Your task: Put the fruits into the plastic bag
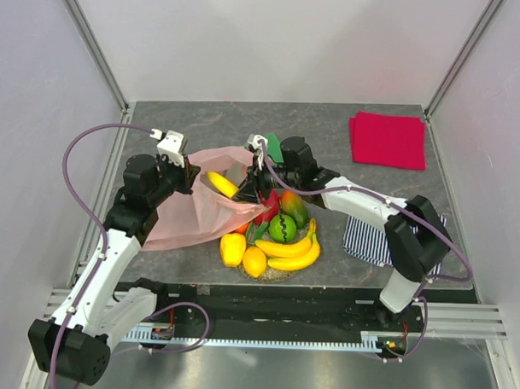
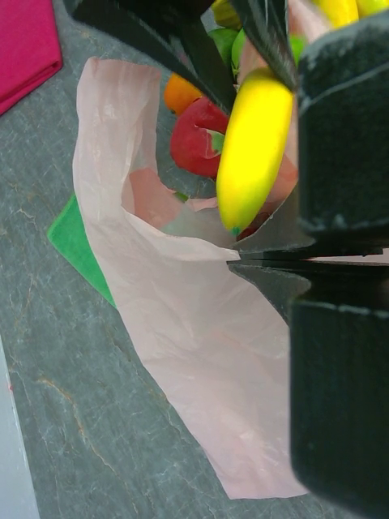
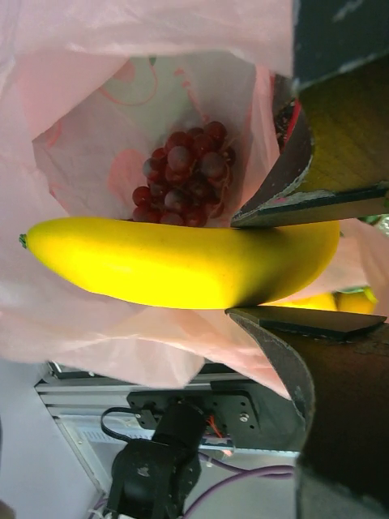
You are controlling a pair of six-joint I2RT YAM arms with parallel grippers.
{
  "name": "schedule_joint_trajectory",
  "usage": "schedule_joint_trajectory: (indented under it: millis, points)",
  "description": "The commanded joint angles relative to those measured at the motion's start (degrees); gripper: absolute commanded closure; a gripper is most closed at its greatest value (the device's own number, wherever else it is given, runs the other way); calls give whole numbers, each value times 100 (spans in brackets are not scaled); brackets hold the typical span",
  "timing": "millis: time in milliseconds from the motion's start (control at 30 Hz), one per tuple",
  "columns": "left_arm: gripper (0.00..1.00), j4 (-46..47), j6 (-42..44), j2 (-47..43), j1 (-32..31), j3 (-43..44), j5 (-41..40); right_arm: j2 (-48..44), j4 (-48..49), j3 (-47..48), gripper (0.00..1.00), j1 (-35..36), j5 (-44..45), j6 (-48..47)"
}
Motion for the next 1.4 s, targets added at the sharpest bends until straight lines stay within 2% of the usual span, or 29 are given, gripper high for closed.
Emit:
schedule_joint_trajectory:
  millis: [0, 367, 800, 1000, 1167, 1267, 1300, 1367]
  points:
    - [98, 50, 185, -31, 19, 238, 104, 404, 142, 638, 83, -48, 23, 248]
    - [98, 94, 141, -14, 19, 230, 368, 1150, 97, 1842, 82, -232, 58, 1074]
    - [99, 112, 115, 13, 19, 221, 377, 1538, 704, 1535, 82, 295, 190, 1839]
    - [98, 120, 115, 13, 19, 230, 359, 1880, 547, 1544, 81, 488, 277, 2129]
    - [98, 120, 115, 4, 19, 221, 351, 2021, 388, 1606, 75, 594, 296, 2077]
    - [99, 112, 115, 4, 19, 221, 342, 2048, 318, 1623, 67, 594, 269, 2059]
    - [98, 112, 115, 4, 19, 221, 342, 2030, 317, 1615, 59, 594, 260, 2024]
    - [99, 112, 115, 4, 19, 230, 333, 2004, 317, 1606, 50, 594, 243, 1980]
